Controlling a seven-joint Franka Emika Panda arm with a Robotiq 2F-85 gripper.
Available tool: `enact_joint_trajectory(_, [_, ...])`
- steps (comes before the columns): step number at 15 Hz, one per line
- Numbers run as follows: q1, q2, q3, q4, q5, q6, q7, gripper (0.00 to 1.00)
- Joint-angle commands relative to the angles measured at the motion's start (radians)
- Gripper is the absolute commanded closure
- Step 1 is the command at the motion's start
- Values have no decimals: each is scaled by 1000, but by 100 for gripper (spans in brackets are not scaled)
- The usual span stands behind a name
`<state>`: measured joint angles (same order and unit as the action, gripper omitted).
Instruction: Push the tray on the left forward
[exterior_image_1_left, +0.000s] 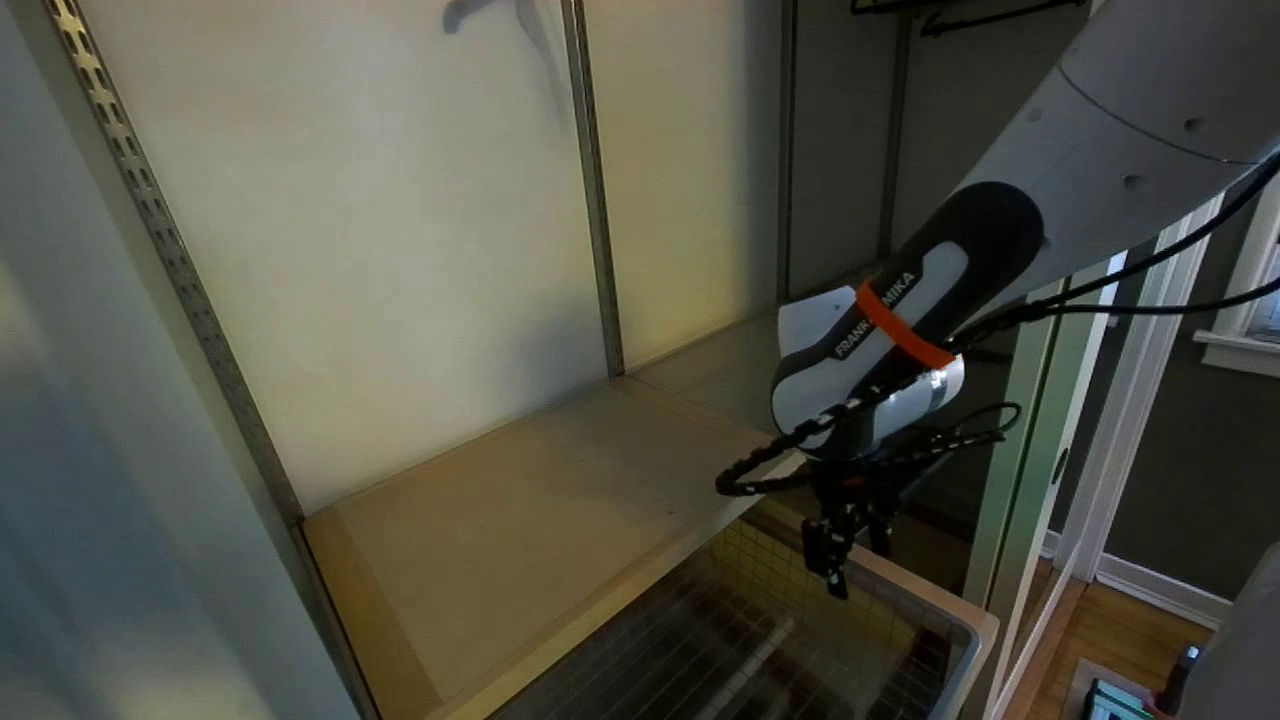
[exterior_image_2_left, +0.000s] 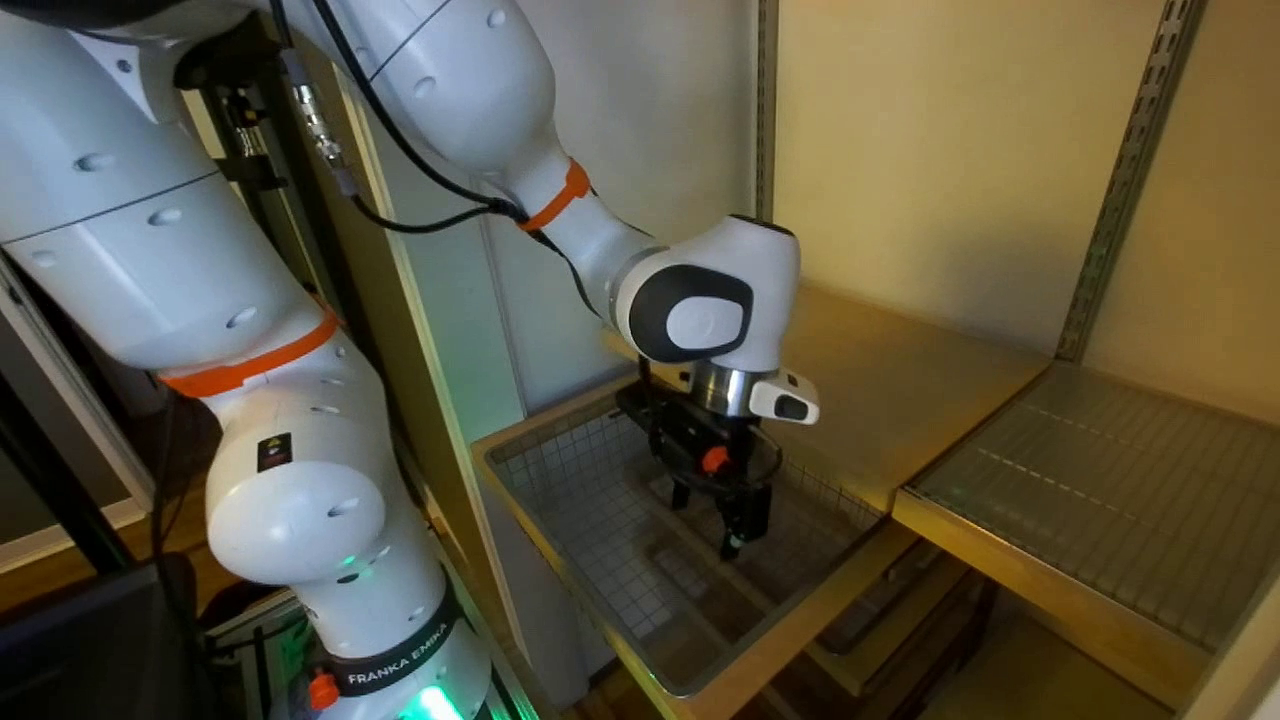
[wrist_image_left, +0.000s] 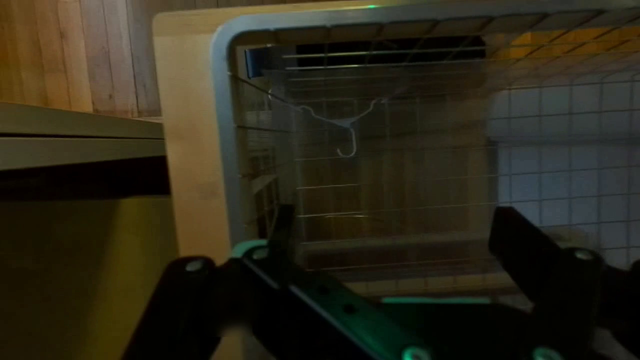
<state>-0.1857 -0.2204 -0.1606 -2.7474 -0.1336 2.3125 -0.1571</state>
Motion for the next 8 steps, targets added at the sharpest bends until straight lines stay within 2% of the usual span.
enact_joint_trajectory(1, [-80, 46, -60, 1, -78, 43, 27, 0])
enact_joint_trajectory(3, [-117, 60, -79, 1, -79, 28, 120, 0])
enact_joint_trajectory(8, [-140, 103, -125, 1, -17, 31, 124, 0])
